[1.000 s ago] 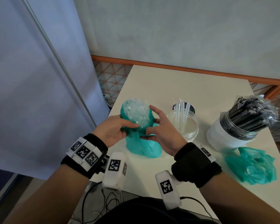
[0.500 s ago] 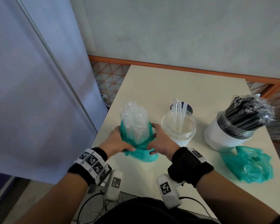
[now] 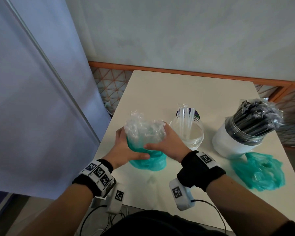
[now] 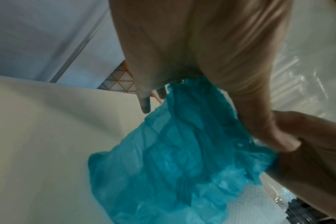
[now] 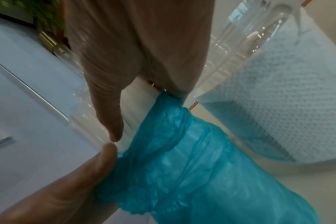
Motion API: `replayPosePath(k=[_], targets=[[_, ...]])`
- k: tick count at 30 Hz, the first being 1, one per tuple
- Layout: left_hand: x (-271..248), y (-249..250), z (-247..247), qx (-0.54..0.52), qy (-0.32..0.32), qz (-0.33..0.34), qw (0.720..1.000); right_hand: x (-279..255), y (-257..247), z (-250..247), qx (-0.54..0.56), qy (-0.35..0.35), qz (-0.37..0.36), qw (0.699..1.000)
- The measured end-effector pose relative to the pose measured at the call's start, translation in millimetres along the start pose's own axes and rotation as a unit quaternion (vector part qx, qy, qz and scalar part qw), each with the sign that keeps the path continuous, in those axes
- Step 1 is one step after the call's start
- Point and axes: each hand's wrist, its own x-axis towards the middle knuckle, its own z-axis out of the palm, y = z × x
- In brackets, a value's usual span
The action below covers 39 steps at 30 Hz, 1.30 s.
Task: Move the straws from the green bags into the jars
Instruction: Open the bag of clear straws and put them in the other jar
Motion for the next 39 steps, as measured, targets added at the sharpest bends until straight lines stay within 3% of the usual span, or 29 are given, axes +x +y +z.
replayPosePath(k=[3, 8, 19, 24, 30, 35, 39], targets=[[0.1, 5.4, 5.0, -0.074, 0.006, 0.018, 0.997, -5.6, -2.0, -0.5, 0.039, 0.019, 0.0, 0.999], [5.7, 3.5, 9.0, -0.097, 0.047, 0.018, 0.994, -10.5, -18.7, -7.6, 0.103, 0.071, -0.022, 0.992], [15.2, 7.3, 16.2, -0.074, 0.08, 0.036, 0.993, -12.1, -67.2, -28.2, 0.163, 0.209, -0.162, 0.95], [20.9, 8.6, 22.2, -0.065, 0.076, 0.053, 0.994, -12.6, -94.1, -56.8, 0.166, 0.187, -0.191, 0.949], [23.0, 13.1, 32.5, -0.028, 0.062, 0.082, 0.994, -5.1, -77.3, -56.1, 0.132, 0.148, -0.136, 0.971], [21.7, 15.3, 34.6, -0.001, 0.058, 0.094, 0.994, -2.8, -72.5, -46.4, 0.156, 0.178, -0.136, 0.962], [22.8, 15.1, 31.6, -0.014, 0.068, 0.081, 0.994, -9.3, -89.8, -58.4, 0.189, 0.208, -0.18, 0.943]])
